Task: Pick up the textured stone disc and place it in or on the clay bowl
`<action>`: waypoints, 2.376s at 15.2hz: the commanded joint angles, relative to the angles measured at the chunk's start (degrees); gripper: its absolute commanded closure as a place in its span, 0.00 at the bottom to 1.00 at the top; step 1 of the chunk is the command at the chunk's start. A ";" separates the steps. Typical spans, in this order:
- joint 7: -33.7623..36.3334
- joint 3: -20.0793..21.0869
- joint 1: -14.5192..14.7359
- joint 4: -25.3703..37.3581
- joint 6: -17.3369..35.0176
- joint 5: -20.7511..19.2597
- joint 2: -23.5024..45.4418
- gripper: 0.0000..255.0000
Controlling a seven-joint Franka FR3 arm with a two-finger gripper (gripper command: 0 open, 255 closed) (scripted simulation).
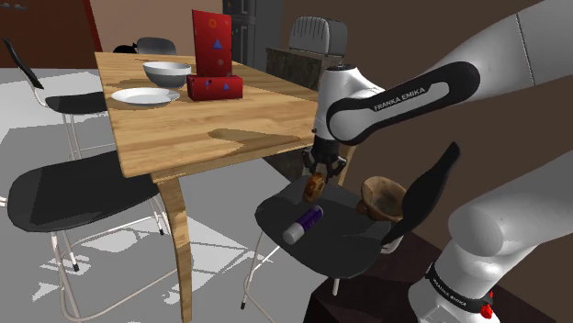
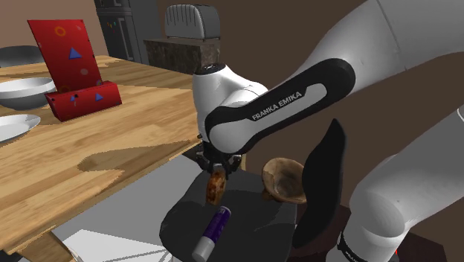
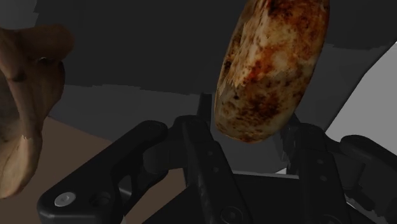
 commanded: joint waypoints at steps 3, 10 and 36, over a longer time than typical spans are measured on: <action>-1.00 -1.03 0.40 1.83 -3.60 0.58 -1.89 1.00; -2.22 -2.50 0.75 5.50 -9.50 1.00 -4.27 1.00; -14.68 -16.22 2.37 4.04 -28.50 0.30 -24.80 1.00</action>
